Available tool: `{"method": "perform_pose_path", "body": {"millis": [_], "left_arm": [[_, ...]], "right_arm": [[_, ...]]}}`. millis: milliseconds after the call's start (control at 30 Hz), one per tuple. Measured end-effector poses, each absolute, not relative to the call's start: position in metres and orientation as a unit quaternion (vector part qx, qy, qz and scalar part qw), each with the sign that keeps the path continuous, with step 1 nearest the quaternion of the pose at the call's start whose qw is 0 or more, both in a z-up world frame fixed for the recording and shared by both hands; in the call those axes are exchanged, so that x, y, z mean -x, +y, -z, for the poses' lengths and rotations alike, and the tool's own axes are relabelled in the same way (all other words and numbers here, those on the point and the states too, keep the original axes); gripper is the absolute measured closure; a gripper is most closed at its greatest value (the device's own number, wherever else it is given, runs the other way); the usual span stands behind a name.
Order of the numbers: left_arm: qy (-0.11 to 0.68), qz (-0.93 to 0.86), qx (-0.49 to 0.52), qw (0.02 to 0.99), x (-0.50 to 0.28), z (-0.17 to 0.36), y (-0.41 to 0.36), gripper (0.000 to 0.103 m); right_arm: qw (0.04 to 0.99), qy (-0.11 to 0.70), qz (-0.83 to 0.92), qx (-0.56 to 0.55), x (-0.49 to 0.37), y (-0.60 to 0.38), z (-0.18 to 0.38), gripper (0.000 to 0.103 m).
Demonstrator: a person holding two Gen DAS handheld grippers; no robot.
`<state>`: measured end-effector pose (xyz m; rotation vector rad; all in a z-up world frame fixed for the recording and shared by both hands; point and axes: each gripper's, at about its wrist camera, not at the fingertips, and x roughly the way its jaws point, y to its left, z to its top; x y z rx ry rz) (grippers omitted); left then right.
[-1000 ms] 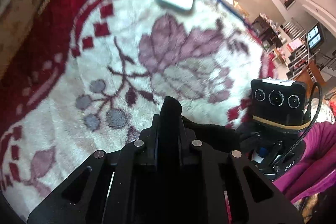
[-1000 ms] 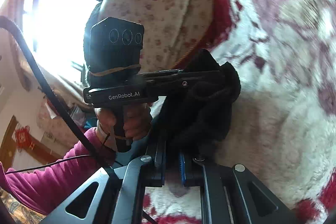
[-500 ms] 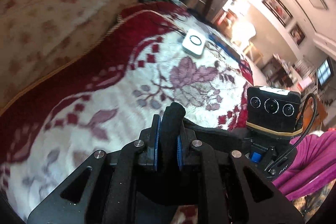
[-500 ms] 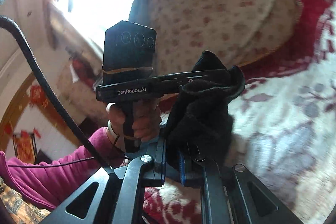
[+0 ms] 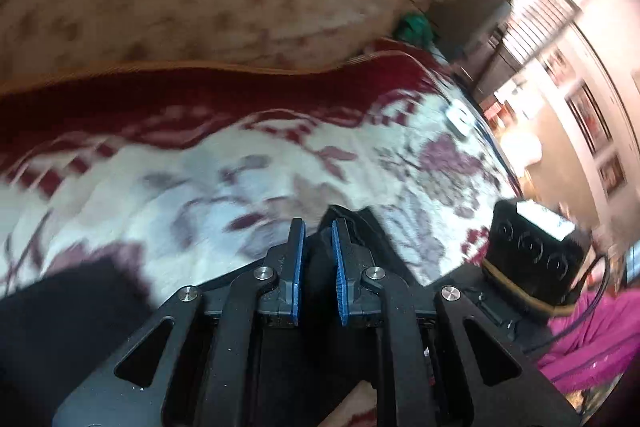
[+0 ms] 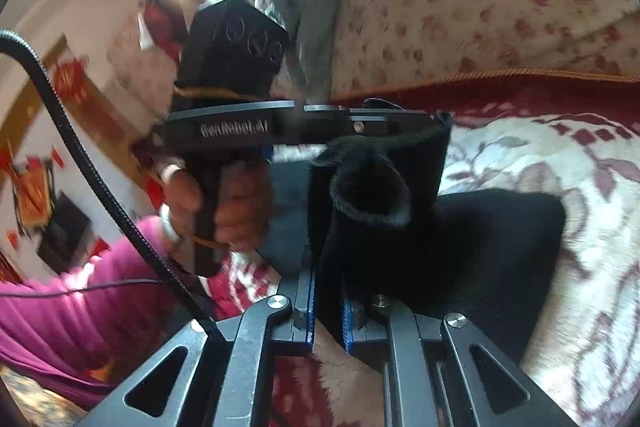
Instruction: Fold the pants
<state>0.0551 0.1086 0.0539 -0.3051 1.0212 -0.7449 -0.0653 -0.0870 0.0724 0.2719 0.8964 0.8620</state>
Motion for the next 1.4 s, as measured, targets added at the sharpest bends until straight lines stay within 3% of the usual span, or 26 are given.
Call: {"method": "perform_pose_path", "body": {"millis": [100, 167, 233, 600, 900, 1067, 1400], "left_arm": [[0.469, 0.304, 0.169, 0.812, -0.050, -0.052, 0.142, 0.090], [0.465, 0.280, 0.179, 0.820, -0.043, -0.053, 0.161, 0.090], [0.463, 0.267, 0.185, 0.824, -0.036, -0.055, 0.174, 0.090], [0.453, 0.267, 0.169, 0.833, 0.011, -0.076, 0.163, 0.090], [0.483, 0.230, 0.171, 0.827, 0.010, -0.046, 0.114, 0.090], [0.495, 0.181, 0.188, 0.829, 0.002, -0.017, 0.121, 0.091], [0.466, 0.140, 0.210, 0.848, 0.027, -0.043, 0.151, 0.090]], "right_arm": [[0.798, 0.431, -0.400, -0.132, 0.061, -0.071, -0.062, 0.081], [0.787, 0.427, -0.423, -0.139, 0.062, -0.062, -0.062, 0.060], [0.773, 0.432, -0.445, -0.135, 0.066, -0.051, -0.060, 0.056], [0.785, 0.422, -0.414, -0.184, 0.066, -0.089, -0.085, 0.056], [0.844, 0.438, -0.270, -0.150, 0.053, -0.142, -0.075, 0.056], [0.870, 0.447, -0.206, -0.033, 0.052, -0.129, -0.060, 0.056], [0.862, 0.437, -0.251, -0.048, 0.048, -0.116, -0.098, 0.056]]}}
